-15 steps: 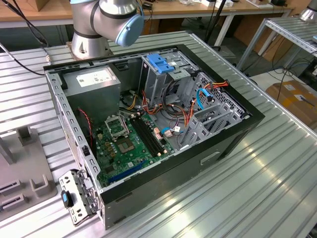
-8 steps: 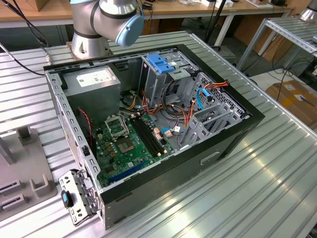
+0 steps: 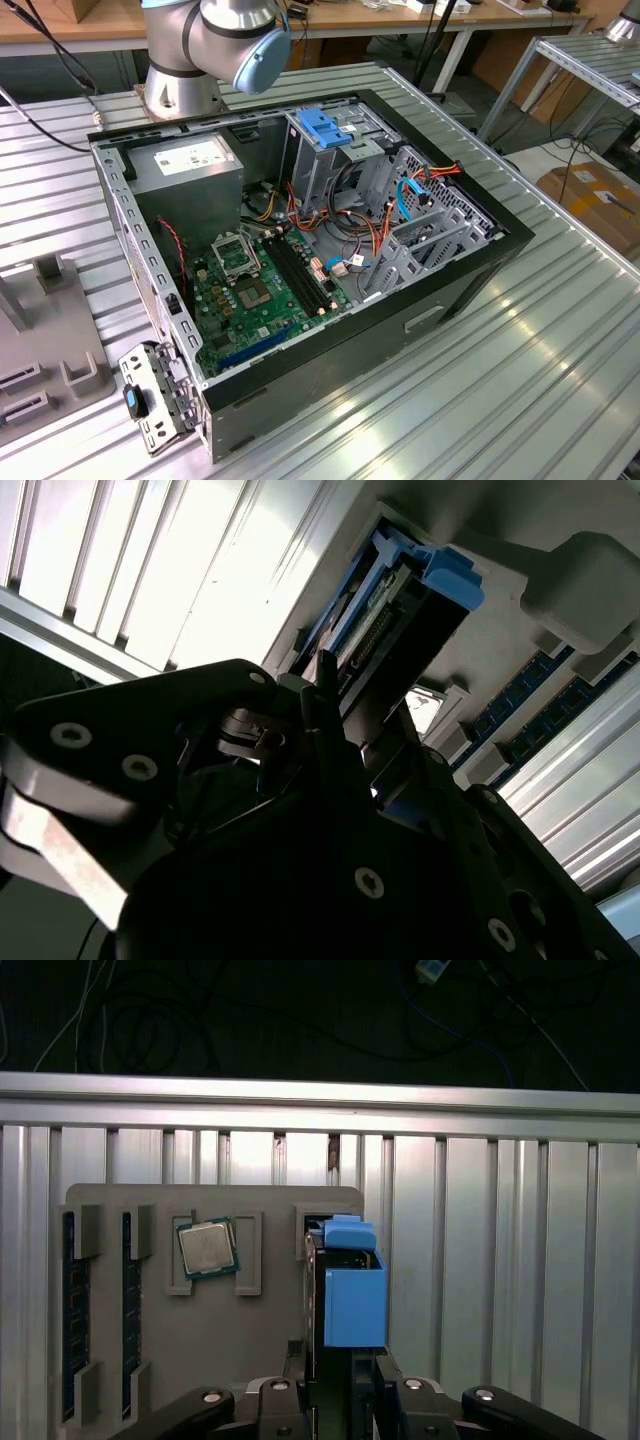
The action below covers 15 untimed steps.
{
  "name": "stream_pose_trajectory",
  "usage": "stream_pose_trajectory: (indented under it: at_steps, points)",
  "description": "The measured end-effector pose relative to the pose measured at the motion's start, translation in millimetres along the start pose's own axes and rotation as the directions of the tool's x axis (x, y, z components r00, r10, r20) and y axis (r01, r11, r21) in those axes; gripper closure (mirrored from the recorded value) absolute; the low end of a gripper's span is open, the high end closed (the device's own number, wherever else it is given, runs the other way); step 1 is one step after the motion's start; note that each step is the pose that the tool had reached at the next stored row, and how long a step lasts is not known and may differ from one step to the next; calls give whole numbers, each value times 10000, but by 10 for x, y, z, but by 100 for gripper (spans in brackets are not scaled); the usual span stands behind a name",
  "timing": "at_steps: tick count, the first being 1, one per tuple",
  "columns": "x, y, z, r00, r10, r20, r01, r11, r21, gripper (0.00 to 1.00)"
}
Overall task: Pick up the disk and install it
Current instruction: 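Pick up the disk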
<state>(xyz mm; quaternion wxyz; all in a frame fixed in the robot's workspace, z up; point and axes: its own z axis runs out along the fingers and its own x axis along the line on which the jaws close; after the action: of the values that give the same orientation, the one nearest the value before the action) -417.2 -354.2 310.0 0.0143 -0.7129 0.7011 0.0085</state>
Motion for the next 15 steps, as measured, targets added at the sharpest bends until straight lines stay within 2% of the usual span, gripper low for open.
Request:
stream_pose_trajectory:
  at_steps: [11,15]
  points:
    - [0,0,-2,10000,-1,-1,1,10000,5,65]
    - [-2,0,-55,10000,0,-45,0,10000,1,65]
